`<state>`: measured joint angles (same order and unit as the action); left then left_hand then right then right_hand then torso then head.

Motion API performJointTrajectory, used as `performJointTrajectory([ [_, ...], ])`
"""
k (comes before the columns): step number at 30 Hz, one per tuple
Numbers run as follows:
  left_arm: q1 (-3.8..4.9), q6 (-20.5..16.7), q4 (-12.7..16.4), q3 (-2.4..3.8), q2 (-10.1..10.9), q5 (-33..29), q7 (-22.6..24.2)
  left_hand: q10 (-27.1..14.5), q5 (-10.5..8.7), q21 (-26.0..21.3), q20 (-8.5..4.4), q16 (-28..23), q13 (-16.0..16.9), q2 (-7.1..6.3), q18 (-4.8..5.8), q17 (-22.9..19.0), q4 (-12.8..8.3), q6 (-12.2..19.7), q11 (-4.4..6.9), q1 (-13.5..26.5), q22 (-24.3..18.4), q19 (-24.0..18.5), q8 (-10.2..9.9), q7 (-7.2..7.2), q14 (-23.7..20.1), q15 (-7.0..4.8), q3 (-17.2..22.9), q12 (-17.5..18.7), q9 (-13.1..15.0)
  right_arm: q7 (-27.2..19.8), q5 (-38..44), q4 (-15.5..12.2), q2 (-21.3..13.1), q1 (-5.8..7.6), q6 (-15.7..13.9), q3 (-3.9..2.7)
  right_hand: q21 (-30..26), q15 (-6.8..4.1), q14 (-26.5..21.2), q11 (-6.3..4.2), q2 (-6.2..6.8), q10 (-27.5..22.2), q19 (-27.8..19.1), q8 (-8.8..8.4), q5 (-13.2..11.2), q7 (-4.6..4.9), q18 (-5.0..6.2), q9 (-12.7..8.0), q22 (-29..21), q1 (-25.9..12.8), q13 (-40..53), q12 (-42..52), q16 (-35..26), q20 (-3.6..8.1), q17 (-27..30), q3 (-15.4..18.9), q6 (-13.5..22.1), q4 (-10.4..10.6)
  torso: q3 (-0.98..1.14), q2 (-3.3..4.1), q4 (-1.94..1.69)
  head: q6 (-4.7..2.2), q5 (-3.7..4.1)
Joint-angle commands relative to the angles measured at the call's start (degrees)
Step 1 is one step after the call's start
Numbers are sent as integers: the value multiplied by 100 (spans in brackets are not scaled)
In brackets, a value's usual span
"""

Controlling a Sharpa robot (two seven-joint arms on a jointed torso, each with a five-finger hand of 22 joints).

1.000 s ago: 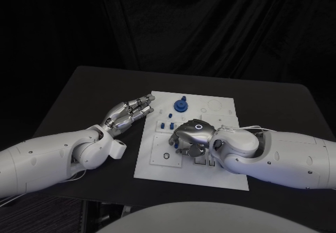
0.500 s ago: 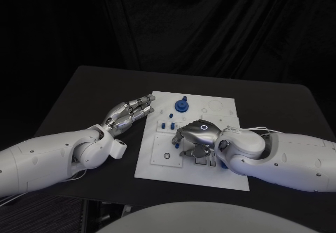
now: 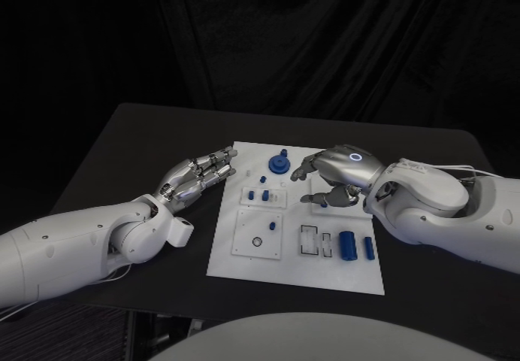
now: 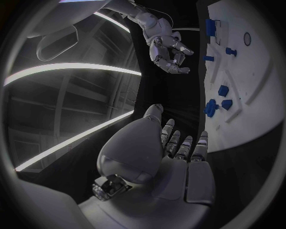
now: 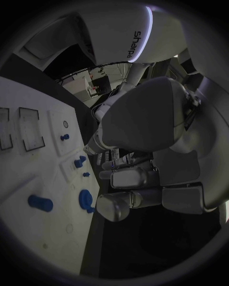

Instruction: Assemble the parts on the task board

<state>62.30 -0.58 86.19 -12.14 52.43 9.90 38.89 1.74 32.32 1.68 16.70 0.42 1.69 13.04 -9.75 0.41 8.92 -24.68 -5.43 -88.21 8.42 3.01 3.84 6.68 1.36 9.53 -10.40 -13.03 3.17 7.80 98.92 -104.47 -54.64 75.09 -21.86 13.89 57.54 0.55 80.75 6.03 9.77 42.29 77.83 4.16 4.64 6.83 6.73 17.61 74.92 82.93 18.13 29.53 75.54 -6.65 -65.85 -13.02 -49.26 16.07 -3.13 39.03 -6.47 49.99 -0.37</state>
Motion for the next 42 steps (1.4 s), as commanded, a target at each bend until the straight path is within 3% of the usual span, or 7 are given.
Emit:
performJointTrajectory([
  [1,-10,21,33,5,-4,-26,143,-24,36,-12,9,35,9,43,16,9,-8,-27,-27,-10,0,2,32,19,-7,47,32,-21,5,406,-278,-29,-153,69,82,10,59,7,44,3,67,26,49,30,24,28,-84,-82,729,-19,-160,-199,30,2,-34,32,-144,34,-1,-5,-3,1,6],
  [5,-10,23,32,5,-7,-26,149,-23,36,-13,9,35,10,43,16,9,-7,-23,-29,-9,-7,0,33,20,-8,48,33,-22,5,675,-308,20,-310,109,221,21,10,73,37,51,198,32,37,-51,30,-17,-83,-250,721,-224,-338,-418,18,-45,-16,148,-14,62,-12,1,0,1,9],
  [10,-10,13,48,5,0,-26,163,-23,36,-13,9,35,10,43,16,9,-7,-23,-29,-9,-7,0,33,20,-8,48,33,-22,5,758,-322,138,-398,67,299,28,190,79,119,68,301,58,122,-36,19,-35,-109,-389,767,-524,-460,-549,137,-62,-177,231,64,81,-26,5,-8,1,-33],
  [19,-11,-23,61,5,-2,-26,162,-22,37,-14,8,34,11,44,17,9,-7,-35,-31,-7,-11,-1,37,22,-8,48,35,-30,6,695,-327,262,-446,-110,337,30,438,101,229,38,395,351,250,-27,-90,10,-151,-539,819,-1047,-587,-643,255,-71,-329,290,33,94,1,45,-16,1,-6],
  [32,-15,0,44,5,-27,-26,140,-20,39,-13,8,36,11,46,17,9,-7,-37,-34,-4,-8,0,39,25,-6,50,38,-33,7,595,-328,422,-347,-340,397,30,470,93,246,1,189,853,267,11,-5,84,-150,-652,820,-748,-686,-743,253,-74,-321,98,-134,53,8,38,-10,1,-4],
  [35,-17,7,45,5,-26,-26,137,-20,39,-13,8,36,11,46,17,9,-7,-37,-34,-4,-8,0,39,25,-6,50,38,-33,7,571,-328,454,-306,-378,432,30,488,34,254,-73,55,1211,275,53,443,77,-149,-684,823,-428,-705,-771,249,-27,-316,-49,-285,-29,8,39,6,1,-23],
  [42,-20,14,48,5,-27,-26,136,-19,41,-13,9,36,11,49,17,9,-7,-40,-36,-4,-7,1,41,26,-6,52,41,-32,7,480,-328,517,-219,-445,378,30,520,-22,269,-132,-1,1537,289,122,660,52,-156,-671,830,-198,-765,-917,247,27,-322,-219,-521,-73,1,33,1,1,-12],
])
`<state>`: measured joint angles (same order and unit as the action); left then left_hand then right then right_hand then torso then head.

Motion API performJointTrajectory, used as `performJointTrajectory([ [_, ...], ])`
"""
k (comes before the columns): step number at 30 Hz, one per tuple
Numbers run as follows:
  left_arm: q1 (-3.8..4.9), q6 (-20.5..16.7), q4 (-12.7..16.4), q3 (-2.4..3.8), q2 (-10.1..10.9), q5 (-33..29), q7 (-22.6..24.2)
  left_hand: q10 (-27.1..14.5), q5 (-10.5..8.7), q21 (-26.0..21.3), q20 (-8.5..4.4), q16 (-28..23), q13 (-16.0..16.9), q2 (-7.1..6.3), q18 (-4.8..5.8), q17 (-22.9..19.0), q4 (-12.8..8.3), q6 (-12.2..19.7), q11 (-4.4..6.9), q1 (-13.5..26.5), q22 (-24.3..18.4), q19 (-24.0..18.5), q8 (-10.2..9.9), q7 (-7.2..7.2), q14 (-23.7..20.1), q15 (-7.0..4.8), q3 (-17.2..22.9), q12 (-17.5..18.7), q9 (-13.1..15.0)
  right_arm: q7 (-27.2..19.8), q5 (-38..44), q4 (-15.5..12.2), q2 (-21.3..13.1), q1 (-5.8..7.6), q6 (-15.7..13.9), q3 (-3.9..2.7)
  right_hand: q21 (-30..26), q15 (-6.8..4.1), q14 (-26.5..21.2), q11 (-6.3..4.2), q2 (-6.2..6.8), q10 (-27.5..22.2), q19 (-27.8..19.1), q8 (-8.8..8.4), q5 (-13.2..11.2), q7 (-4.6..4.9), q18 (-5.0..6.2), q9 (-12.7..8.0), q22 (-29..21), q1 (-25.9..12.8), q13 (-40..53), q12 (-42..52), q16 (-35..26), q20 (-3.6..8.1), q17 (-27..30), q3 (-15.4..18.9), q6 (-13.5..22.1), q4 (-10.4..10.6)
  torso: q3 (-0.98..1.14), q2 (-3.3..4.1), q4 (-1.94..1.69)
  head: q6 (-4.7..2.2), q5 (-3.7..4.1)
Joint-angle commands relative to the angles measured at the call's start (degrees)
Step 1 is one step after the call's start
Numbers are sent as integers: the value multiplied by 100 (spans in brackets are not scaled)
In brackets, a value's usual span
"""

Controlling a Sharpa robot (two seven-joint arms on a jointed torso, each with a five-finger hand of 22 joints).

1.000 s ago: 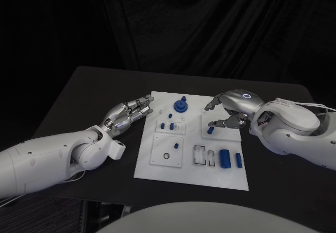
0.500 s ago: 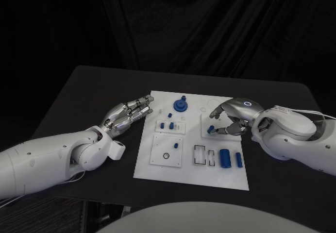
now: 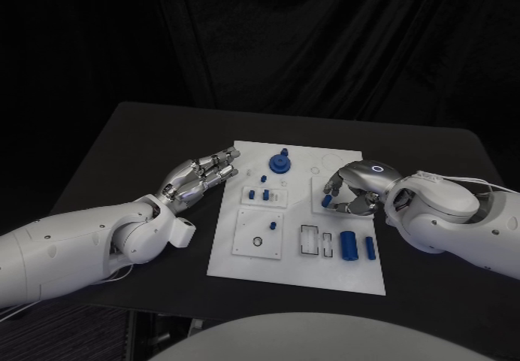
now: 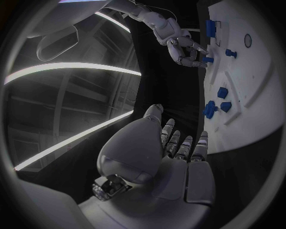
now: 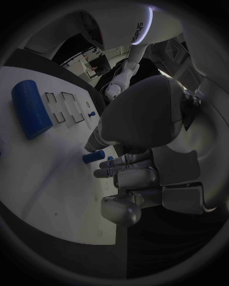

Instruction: Assemble the parts on the task board

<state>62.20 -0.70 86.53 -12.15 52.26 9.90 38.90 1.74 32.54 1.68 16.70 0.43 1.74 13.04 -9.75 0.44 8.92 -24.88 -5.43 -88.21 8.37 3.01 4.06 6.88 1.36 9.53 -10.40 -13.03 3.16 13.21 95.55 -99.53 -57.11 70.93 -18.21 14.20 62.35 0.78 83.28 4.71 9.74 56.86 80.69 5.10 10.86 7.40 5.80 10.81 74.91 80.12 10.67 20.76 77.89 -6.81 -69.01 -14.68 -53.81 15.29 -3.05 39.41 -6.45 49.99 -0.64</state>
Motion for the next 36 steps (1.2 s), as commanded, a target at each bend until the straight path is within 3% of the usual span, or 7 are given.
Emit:
performJointTrajectory([
  [1,-10,29,10,5,-13,-26,132,-19,19,-13,9,36,6,49,17,6,-7,-19,-36,-4,-2,1,19,6,-6,52,41,-32,9,-84,9,41,50,-43,-15,-1,51,-48,20,-4,1,106,8,29,51,-4,-65,10,834,92,-25,-54,15,47,-12,-67,-78,9,-9,-10,-4,1,19],
  [10,-13,42,-4,5,-13,-26,99,-15,31,-12,10,37,8,57,18,6,-14,-27,-50,-10,-1,3,23,13,-6,52,56,-46,10,-171,9,132,143,-127,-106,-2,77,-81,35,-43,-33,341,22,35,99,36,-69,11,839,180,-73,-157,15,79,-19,-216,-170,38,-12,-17,-8,1,0],
  [16,-31,67,-21,5,-26,-26,64,6,46,-13,10,37,14,72,21,5,-40,-51,-103,-28,-14,1,36,49,-8,34,94,-92,12,-244,-90,172,192,-158,-129,-2,114,-109,51,-66,7,552,35,57,489,39,-76,34,847,327,-127,-294,21,107,-39,-433,-290,5,-19,-22,-6,1,-26],
  [20,-57,66,0,5,-11,-26,80,22,49,-15,11,37,18,76,25,4,-71,-53,-144,-48,-23,-1,41,73,-10,25,128,-124,12,-280,-123,186,205,-164,-150,-3,121,-124,54,-87,4,671,35,143,564,12,-76,99,849,425,-123,-307,21,123,-44,-525,-465,-69,-19,-26,-7,1,-12],
  [25,-75,58,4,5,8,-26,81,31,49,-14,11,38,21,76,26,5,-84,-75,-156,-55,-20,2,48,79,-8,20,142,-148,14,-328,-138,162,191,-168,-277,-3,243,-182,90,-159,-54,863,80,342,570,-77,-94,261,877,578,-92,-287,63,166,-113,-614,-814,-226,-15,-29,-18,1,-8],
  [32,-104,65,3,5,22,-26,57,35,48,-16,12,37,21,75,27,4,-89,-81,-164,-56,-31,-2,51,84,-10,18,148,-154,15,-320,-144,-3,71,-167,-640,-5,379,-287,131,-275,-146,1143,131,609,238,-206,-117,637,905,681,-59,-347,73,263,-151,-587,-1125,-418,-15,-29,-3,1,-56],
  [36,-114,64,-1,5,20,-26,35,41,35,-15,12,37,22,75,28,4,-93,-100,-177,-54,-27,0,58,95,-11,15,156,-164,18,-277,-151,-131,-25,-116,-727,-8,420,-306,142,-303,-165,1221,146,665,178,-221,-124,744,913,712,-52,-379,75,286,-161,-577,-1166,-460,-19,-30,-11,1,-54],
])
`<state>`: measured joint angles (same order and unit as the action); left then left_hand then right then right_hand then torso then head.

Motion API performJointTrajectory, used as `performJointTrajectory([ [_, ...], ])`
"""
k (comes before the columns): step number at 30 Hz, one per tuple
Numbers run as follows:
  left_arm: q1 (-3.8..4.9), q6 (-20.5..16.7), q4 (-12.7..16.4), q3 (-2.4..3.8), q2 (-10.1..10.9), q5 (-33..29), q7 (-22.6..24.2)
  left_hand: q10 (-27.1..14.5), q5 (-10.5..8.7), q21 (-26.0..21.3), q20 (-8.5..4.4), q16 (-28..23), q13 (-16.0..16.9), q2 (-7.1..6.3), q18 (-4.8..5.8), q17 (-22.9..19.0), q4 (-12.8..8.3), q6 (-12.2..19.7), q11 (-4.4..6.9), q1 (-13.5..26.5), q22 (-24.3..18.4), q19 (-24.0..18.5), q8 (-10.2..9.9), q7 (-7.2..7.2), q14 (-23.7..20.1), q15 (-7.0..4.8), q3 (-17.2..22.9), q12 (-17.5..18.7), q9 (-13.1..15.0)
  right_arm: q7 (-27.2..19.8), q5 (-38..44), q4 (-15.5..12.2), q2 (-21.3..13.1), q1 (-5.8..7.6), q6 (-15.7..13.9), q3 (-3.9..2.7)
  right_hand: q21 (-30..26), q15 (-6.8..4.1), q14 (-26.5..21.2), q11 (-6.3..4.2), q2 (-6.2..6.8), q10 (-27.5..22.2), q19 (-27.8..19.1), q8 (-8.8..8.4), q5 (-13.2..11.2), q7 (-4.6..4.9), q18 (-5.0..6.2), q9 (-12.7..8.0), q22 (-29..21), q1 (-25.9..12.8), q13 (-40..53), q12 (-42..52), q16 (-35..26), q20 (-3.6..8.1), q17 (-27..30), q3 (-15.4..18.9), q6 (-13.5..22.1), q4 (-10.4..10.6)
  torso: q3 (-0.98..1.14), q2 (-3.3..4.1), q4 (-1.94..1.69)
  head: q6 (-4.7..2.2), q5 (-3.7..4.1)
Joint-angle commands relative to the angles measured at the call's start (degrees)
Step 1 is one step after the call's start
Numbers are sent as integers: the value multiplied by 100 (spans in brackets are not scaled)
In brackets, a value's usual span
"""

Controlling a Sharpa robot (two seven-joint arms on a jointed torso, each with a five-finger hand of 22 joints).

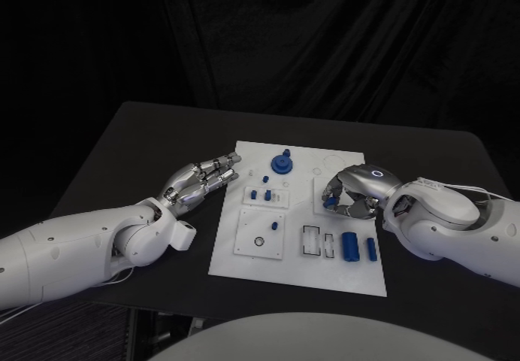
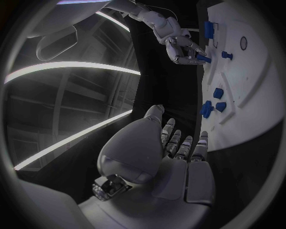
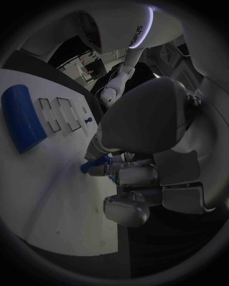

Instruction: Assemble the parts on the task board

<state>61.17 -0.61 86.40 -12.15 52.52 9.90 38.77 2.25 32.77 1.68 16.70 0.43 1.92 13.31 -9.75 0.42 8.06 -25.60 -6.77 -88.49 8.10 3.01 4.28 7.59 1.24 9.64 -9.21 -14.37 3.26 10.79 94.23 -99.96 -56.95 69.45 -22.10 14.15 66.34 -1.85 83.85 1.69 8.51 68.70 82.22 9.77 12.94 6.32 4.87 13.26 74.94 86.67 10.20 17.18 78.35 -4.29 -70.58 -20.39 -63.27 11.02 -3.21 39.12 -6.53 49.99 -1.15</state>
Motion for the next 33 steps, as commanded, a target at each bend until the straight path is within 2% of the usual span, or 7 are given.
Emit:
performJointTrajectory([
  [1,-12,55,12,5,-6,-25,42,-10,12,-15,12,37,4,47,28,6,-7,-28,-43,-26,-1,0,36,23,1,4,37,-31,8,-19,-29,-124,-63,61,-346,-2,31,-50,89,-8,-46,62,-3,213,-74,-118,-33,538,912,61,-5,-39,28,41,-6,-1,-227,-40,-2,0,-5,1,0],
  [10,-18,23,9,5,-8,-25,41,-8,5,-15,12,39,4,45,29,8,-6,-40,-49,-21,-1,0,41,31,4,2,40,-30,10,90,-59,-536,-233,424,-226,-3,-2,-47,82,4,-59,50,-15,204,-121,-97,-28,616,903,107,-23,-131,-2,48,31,-15,-169,-69,1,5,-1,1,9],
  [16,-19,40,0,5,-21,-25,54,-6,-2,-14,11,39,3,9,30,7,-14,-35,-51,-9,-1,2,44,38,3,1,31,-34,9,53,64,-820,-100,518,42,-1,-43,-34,67,19,-46,34,-33,183,-119,-83,-22,644,892,121,-32,-181,-31,41,67,-16,-123,-79,-3,2,1,1,-3],
  [19,-22,78,-17,5,-26,-25,61,-7,-4,-15,11,39,2,-8,31,7,-15,-24,-54,-1,-7,0,42,41,2,0,26,-28,7,12,330,-872,97,480,180,-1,-46,-32,67,21,-38,47,-36,181,-69,-77,-22,665,892,132,-33,-199,-32,39,65,-19,-119,-92,-2,4,4,1,-9],
  [20,-26,88,-24,5,-28,-25,64,-8,-4,-15,11,38,1,-13,31,6,-16,-19,-55,2,-8,0,41,42,1,0,24,-23,6,-7,443,-876,183,450,224,-1,-39,-38,69,20,-21,96,-36,199,83,-77,-23,721,893,133,-27,-222,-35,37,63,-15,-147,-109,-1,6,1,1,-4],
  [27,-57,85,-33,5,-32,-25,142,-18,6,-54,-3,21,0,-70,49,-3,-33,13,-85,39,-166,-76,40,61,-30,-35,17,-16,0,-127,1134,-727,898,144,479,-2,3,-37,86,19,18,111,-20,176,217,-71,-29,766,903,129,-29,-271,-16,41,24,-15,-109,-134,-11,9,-5,1,-78],
  [33,-71,-2,-22,6,-8,-25,256,0,29,-73,-117,8,2,-128,-37,-10,-54,-15,-74,105,-261,-140,65,55,-54,-115,14,-51,5,-244,1311,-568,1392,-35,530,-4,53,-34,106,25,25,108,0,155,224,-67,-38,776,916,110,-31,-295,12,40,-19,-15,-81,-129,7,13,12,1,-101],
])
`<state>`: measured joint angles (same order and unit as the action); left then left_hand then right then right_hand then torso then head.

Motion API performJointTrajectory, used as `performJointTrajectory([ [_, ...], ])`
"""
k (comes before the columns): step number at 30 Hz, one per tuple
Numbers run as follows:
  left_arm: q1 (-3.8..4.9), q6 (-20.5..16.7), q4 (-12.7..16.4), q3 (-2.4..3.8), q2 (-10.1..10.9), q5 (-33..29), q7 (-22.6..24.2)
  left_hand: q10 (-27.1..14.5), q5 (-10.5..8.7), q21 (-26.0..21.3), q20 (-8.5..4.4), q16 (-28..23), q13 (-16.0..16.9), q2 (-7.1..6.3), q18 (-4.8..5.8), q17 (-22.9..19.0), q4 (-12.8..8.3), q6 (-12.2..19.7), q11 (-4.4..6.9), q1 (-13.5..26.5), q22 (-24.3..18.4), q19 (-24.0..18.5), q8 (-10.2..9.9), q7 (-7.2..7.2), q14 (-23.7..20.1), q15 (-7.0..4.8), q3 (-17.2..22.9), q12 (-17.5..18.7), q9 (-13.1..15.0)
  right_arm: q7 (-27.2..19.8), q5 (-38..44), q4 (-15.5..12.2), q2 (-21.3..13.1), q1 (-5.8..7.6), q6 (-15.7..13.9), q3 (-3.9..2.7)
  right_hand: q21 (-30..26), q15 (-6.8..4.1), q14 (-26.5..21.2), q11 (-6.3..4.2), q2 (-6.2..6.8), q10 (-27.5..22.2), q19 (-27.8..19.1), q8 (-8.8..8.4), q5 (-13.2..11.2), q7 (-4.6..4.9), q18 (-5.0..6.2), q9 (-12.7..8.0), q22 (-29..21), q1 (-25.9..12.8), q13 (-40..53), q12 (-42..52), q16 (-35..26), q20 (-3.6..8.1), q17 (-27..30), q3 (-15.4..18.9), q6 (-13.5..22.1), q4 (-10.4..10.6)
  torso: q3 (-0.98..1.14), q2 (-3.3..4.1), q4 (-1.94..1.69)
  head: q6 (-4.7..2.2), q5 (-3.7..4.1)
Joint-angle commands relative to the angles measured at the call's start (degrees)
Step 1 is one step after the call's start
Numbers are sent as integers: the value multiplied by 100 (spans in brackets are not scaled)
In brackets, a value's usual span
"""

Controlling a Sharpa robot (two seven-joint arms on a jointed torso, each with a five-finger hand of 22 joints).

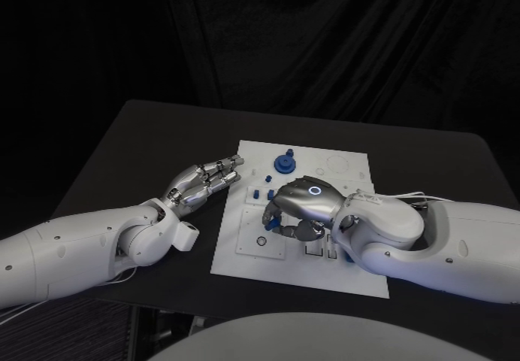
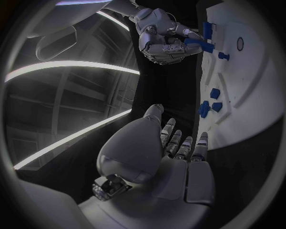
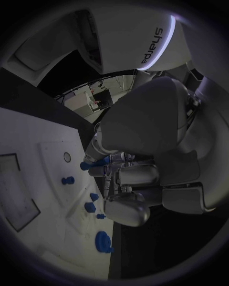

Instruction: Assemble the parts on the task board

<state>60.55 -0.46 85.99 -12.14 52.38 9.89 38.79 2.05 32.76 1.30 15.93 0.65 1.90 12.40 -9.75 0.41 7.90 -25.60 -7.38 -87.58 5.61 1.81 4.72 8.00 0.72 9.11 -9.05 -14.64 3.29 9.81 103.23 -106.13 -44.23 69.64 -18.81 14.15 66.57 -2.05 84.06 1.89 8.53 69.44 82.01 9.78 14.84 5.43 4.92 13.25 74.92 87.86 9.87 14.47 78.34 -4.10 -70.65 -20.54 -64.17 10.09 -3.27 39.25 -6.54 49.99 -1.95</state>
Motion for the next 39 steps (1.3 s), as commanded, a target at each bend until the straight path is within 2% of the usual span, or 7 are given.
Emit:
performJointTrajectory([
  [1,-10,-14,20,6,10,-24,257,20,29,-35,-40,-14,5,-37,-36,-9,-38,-14,-13,14,-12,-20,21,14,-1,-61,-2,-24,2,-151,424,70,179,-70,204,-4,30,-14,85,6,22,33,20,154,34,23,-43,777,917,-9,1,-24,12,21,-12,0,8,-35,11,0,8,1,-18],
  [6,-13,31,-4,6,5,-24,246,15,39,-34,-55,-19,2,-22,-51,-12,-45,-8,-25,15,-12,-23,22,21,-9,-74,15,-10,1,-148,606,152,350,-106,251,-5,82,-16,114,4,44,78,46,118,248,28,-51,826,929,-28,12,-70,40,22,-57,-25,31,-67,1,-5,-34,1,21],
  [13,-13,67,-27,6,-19,-24,230,10,41,-32,-34,-17,1,-2,-51,-11,-53,-9,-29,7,-11,-24,24,24,-7,-69,35,-6,1,-123,717,198,474,-120,444,-5,82,-16,115,3,57,89,46,108,282,29,-50,835,928,-38,17,-77,38,22,-54,-25,40,-73,-4,11,-75,1,24],
  [22,-14,99,-50,6,-44,-24,201,5,40,-26,13,-13,1,24,-52,-9,-68,1,-32,-4,6,-18,26,25,-2,-50,68,0,-1,-21,941,246,550,-137,767,-4,65,-19,108,-5,74,118,39,90,293,28,-47,843,923,-33,31,-72,23,23,-34,-26,57,-95,-25,7,-61,1,-8],
  [27,-14,100,-58,6,-50,-24,185,3,39,-23,34,-9,0,37,-52,-7,-75,1,-30,-10,14,-14,28,25,2,-37,85,1,-1,41,978,239,533,-148,905,-3,44,-20,102,-3,79,118,31,82,299,30,-42,845,918,-31,34,-77,12,24,-18,-30,66,-103,-4,10,-63,1,-3],
  [31,-14,102,-64,6,-53,-24,172,-1,37,-21,44,-7,-1,43,-53,-6,-83,21,-24,-15,18,-11,23,18,4,-24,97,8,-4,66,990,236,513,-151,962,-3,34,-17,97,2,78,106,26,70,300,34,-41,848,915,-31,36,-89,4,24,-9,-36,78,-111,0,6,-78,1,16],
  [39,-16,116,-83,6,-76,-24,143,-2,35,-20,47,-6,0,46,-53,-5,-85,20,-23,-16,19,-10,24,17,6,-20,102,7,-3,85,996,240,496,-155,1009,-3,26,-13,93,9,73,97,21,60,296,40,-40,852,913,-37,39,-101,-2,22,-2,-43,85,-113,1,5,-69,1,5],
])
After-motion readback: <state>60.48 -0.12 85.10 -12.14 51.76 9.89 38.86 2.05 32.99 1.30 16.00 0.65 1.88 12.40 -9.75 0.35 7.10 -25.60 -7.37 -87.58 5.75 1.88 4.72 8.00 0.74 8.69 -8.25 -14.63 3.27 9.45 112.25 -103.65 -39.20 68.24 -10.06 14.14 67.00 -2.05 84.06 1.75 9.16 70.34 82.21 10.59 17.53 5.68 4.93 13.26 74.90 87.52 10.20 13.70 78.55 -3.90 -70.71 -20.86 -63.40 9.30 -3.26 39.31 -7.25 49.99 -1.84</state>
